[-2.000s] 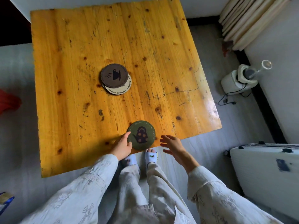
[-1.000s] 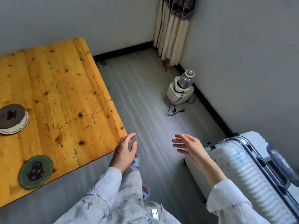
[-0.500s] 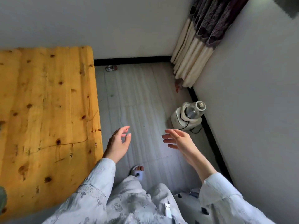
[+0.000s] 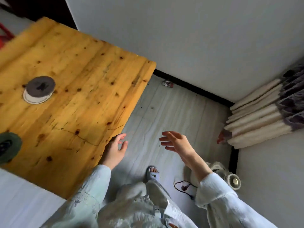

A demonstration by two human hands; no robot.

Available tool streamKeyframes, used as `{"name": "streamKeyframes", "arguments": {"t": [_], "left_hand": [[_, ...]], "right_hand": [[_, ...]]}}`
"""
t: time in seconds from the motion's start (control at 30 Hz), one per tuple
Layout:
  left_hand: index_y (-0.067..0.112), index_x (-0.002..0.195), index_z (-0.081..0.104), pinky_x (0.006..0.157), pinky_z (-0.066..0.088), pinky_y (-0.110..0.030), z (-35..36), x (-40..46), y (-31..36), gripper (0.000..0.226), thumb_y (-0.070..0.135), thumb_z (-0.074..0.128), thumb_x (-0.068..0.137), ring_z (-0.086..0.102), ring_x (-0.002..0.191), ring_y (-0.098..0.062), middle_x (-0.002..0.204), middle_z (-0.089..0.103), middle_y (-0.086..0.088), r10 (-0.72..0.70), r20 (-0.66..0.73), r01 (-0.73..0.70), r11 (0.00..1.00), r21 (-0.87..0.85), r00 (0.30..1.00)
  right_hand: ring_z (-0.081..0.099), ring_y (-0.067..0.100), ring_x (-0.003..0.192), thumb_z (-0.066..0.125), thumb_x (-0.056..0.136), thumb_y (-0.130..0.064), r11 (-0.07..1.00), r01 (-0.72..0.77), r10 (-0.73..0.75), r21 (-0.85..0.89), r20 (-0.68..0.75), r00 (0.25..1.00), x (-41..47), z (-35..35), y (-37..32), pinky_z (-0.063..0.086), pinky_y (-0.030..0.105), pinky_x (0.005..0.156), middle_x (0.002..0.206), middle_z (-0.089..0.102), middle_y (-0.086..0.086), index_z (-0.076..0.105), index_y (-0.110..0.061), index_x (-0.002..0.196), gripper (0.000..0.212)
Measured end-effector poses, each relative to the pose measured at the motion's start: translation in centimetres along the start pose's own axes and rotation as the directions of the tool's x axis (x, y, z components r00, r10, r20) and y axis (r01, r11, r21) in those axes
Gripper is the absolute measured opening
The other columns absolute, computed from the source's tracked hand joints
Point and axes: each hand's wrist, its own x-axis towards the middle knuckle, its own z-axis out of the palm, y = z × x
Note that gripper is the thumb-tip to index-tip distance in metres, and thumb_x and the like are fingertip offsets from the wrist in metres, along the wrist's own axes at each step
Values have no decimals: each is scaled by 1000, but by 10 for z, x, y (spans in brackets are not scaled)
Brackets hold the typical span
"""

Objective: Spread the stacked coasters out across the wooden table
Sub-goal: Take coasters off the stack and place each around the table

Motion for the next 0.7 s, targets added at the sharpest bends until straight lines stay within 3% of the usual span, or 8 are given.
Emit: {"name": "streamKeyframes", "arguments": {"t": [0.07, 0.2, 0.37, 0.43, 0.5, 0.57, 0.7], "left_hand": [[6, 117, 54, 96, 42, -41, 0, 0, 1, 30, 8, 52, 87, 54, 108, -30, 120, 58, -15, -42, -64, 42, 999, -2, 997], [6, 123, 50, 99, 35, -30, -8, -1, -11, 35, 11, 51, 88, 49, 119, -26, 129, 55, -15, -168, -177, 177, 984, 36, 970], [1, 128, 43, 103, 30, -33, -42, 16, -33, 41, 8, 49, 88, 43, 125, -31, 135, 48, -21, -248, -259, 266, 963, 37, 934], [3, 132, 38, 108, 29, -36, -58, 36, -45, 45, 11, 48, 89, 38, 129, -30, 139, 42, -21, -265, -278, 289, 956, 47, 923], [10, 137, 31, 111, 26, -38, -72, 60, -57, 51, 17, 48, 90, 29, 136, -29, 146, 32, -17, -315, -277, 347, 935, 76, 908], [21, 142, 17, 114, 19, -45, -86, 86, -70, 58, 27, 45, 91, 12, 141, -28, 154, 13, -12, -381, -240, 424, 891, 164, 893], [34, 140, -11, 110, 2, -64, -115, 140, -88, 78, 44, 47, 87, -17, 141, -29, 154, -21, -4, -455, -206, 497, 828, 261, 866]], "right_hand": [[62, 23, 87, 40, 98, -20, 997, 7, -3, -76, 63, 998, 17, -2, -12, 48, 24, 70, 101, 67, 11, 60, -13, 105, 22], [62, 21, 89, 43, 96, -22, 969, 15, 30, -246, 175, 984, 54, 13, -36, 47, 25, 68, 110, 68, 13, 61, -14, 106, 22], [59, 17, 79, 45, 96, -12, 859, 156, 11, -488, 321, 947, 107, 69, -64, 43, 26, 67, 119, 63, 23, 58, -2, 116, 26], [59, 24, 93, 45, 96, -16, 759, 265, -22, -595, 384, 923, 132, 100, -79, 42, 31, 79, 113, 64, 17, 57, -5, 119, 29], [58, 22, 96, 48, 95, -19, 618, 417, -114, -667, 448, 887, 155, 131, -95, 41, 27, 80, 105, 63, 9, 57, -7, 122, 30], [61, 23, 109, 52, 94, -21, 473, 538, -183, -697, 520, 834, 178, 162, -109, 43, 25, 83, 120, 63, 10, 53, -9, 127, 36], [40, 27, 134, 48, 95, -21, 139, 717, -135, -683, 704, 697, 230, 217, -130, 36, 36, 107, 147, 41, 12, 36, -11, 140, 48]]}}
